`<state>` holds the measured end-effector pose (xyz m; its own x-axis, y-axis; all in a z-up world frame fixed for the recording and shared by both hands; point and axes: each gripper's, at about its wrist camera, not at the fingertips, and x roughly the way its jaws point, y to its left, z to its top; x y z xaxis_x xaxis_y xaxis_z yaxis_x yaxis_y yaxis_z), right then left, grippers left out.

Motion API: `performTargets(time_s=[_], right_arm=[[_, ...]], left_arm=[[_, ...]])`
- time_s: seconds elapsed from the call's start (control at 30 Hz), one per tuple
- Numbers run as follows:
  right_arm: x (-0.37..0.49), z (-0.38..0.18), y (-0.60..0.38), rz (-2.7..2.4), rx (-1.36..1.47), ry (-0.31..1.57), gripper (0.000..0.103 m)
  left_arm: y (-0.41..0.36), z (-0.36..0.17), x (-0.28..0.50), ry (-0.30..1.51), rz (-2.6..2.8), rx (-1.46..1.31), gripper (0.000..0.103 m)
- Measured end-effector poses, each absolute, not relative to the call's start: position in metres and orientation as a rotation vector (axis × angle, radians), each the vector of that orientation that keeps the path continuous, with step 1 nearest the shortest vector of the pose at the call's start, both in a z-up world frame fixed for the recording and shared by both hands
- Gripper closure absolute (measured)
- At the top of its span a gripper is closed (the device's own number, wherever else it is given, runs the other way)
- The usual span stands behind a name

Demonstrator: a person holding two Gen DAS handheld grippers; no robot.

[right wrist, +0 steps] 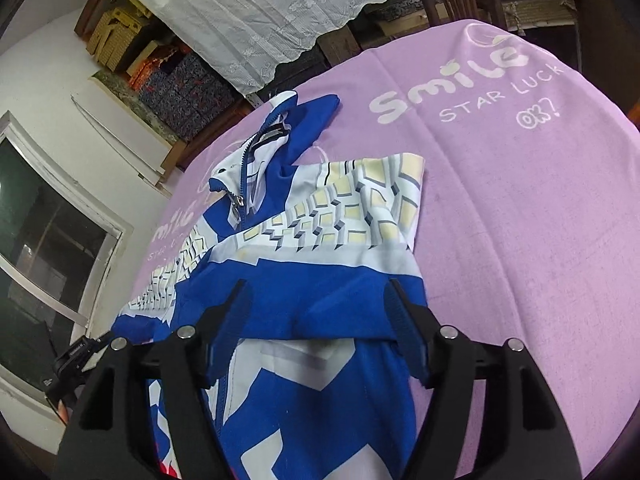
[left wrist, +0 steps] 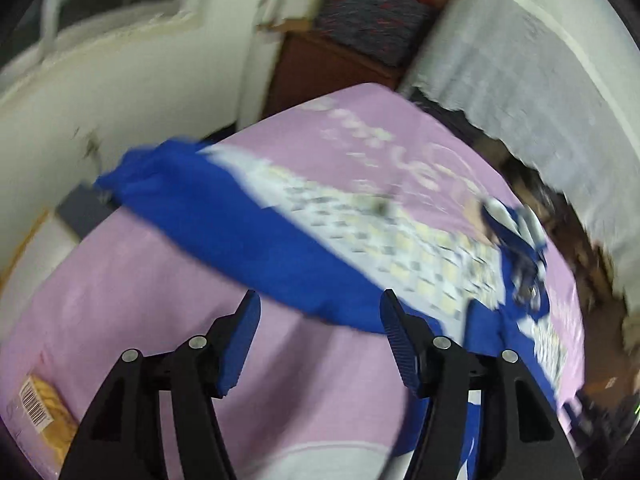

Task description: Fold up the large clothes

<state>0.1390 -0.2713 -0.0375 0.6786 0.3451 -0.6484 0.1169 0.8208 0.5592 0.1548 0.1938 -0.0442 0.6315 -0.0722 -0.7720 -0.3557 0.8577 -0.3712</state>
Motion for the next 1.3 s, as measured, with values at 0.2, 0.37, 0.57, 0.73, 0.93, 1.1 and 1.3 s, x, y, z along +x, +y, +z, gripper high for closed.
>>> performTargets(time_s=[0.2,0.37,0.57,0.73,0.93,1.1,1.3], right_arm=[[0.135,-0.038,-0.279,0.124,0.642,0.815,0.036],[0.138,-0.044,-0.281,0.119,0.654,0.832,0.036],[0.14,-0.053,-0.288,0.122,0.701,0.845,0.035],[0.138,-0.051,-0.288,0.112,0.699,0.835,0.035],[0.14,-0.052,-0.289,0.11,0.698,0.838,0.035],[0.14,-0.053,-0.291,0.11,0.704,0.841,0.035],[0.141,-0.054,-0.291,0.113,0.71,0.844,0.035]], left_arm=[[0.237,-0.069,0.146,0.911,0.234,-0.694,0.041],[0.251,-0.071,0.162,0.888,0.219,-0.742,0.041],[0.272,-0.076,0.176,0.788,0.238,-0.827,0.048],[0.291,-0.087,0.169,0.78,0.238,-0.916,0.088],[0.285,-0.073,0.168,0.764,0.242,-0.842,0.094],[0.236,-0.037,0.172,0.733,0.299,-0.541,0.094],[0.156,-0.006,0.184,0.707,0.255,-0.247,0.095]])
